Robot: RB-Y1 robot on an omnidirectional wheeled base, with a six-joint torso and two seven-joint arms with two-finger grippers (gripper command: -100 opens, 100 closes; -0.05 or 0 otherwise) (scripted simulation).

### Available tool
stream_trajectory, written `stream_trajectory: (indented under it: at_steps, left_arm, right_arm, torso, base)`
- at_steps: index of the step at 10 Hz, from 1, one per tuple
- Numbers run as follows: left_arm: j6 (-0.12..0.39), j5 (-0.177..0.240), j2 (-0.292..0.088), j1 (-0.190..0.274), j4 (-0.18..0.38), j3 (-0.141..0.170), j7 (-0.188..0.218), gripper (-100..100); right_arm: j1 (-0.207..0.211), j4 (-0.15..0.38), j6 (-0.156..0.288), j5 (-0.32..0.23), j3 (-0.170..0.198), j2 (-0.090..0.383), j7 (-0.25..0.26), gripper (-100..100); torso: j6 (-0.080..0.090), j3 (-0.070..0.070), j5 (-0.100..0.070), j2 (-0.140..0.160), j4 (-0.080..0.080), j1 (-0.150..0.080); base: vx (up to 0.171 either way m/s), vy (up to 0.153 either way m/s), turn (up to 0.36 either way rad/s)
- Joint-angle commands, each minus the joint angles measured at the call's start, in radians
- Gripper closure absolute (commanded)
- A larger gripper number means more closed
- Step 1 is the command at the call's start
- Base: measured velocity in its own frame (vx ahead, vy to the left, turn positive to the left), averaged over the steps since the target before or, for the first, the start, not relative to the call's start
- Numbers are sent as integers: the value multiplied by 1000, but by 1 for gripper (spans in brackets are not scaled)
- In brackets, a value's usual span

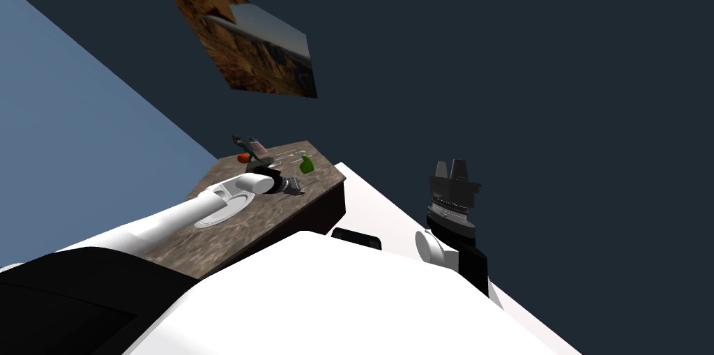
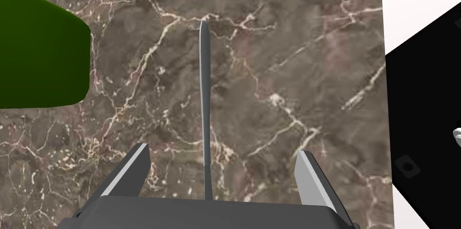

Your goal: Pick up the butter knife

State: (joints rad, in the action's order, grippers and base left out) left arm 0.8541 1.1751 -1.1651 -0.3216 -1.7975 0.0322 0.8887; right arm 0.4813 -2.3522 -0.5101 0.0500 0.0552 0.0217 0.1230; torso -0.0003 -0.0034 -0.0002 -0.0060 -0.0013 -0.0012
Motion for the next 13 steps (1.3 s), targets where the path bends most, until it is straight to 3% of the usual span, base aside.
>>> stream_trajectory:
  at_steps: [1,2,3,5,6,9,11,12,13]
  left_arm:
    - [30,25,-17,-5,13,0,0,-100]
    - [70,57,-45,-5,30,-6,11,-100]
    - [72,57,-45,-5,30,-6,11,-100]
    - [137,113,-94,-8,60,-19,30,-100]
    - [147,113,-94,-8,60,-19,30,-100]
    - [230,175,-152,-11,93,-35,49,-100]
    - [264,200,-177,-14,105,-42,56,-100]
    - [252,191,-170,-14,98,-40,57,-100]
    - [256,193,-171,-13,99,-41,58,0]
  right_arm:
    - [0,0,0,0,0,0,0,0]
    - [0,0,0,0,0,0,0,0]
    - [0,0,0,0,0,0,0,0]
    - [0,0,0,0,0,0,0,0]
    - [0,0,0,0,0,0,0,0]
    - [0,0,0,0,0,0,0,0]
    - [0,0,0,0,0,0,0,0]
    - [0,0,0,0,0,0,0,0]
    - [0,0,0,0,0,0,0,0]
  torso:
    - [0,0,0,0,0,0]
    - [0,0,0,1,0,0]
    - [0,0,0,1,0,0]
    - [0,0,0,1,0,0]
    - [0,-1,0,-2,0,-1]
    - [0,0,0,1,0,0]
    - [0,-1,0,-1,0,0]
    - [0,0,0,0,0,0]
    - [0,1,0,3,0,0]
  base:
    - [75,-15,-13]
    - [83,-16,-21]
    - [69,-10,-8]
    - [108,-25,-24]
    - [97,-17,-6]
    - [88,-14,-17]
    - [103,-17,-12]
    - [35,-7,-1]
    - [8,-1,0]
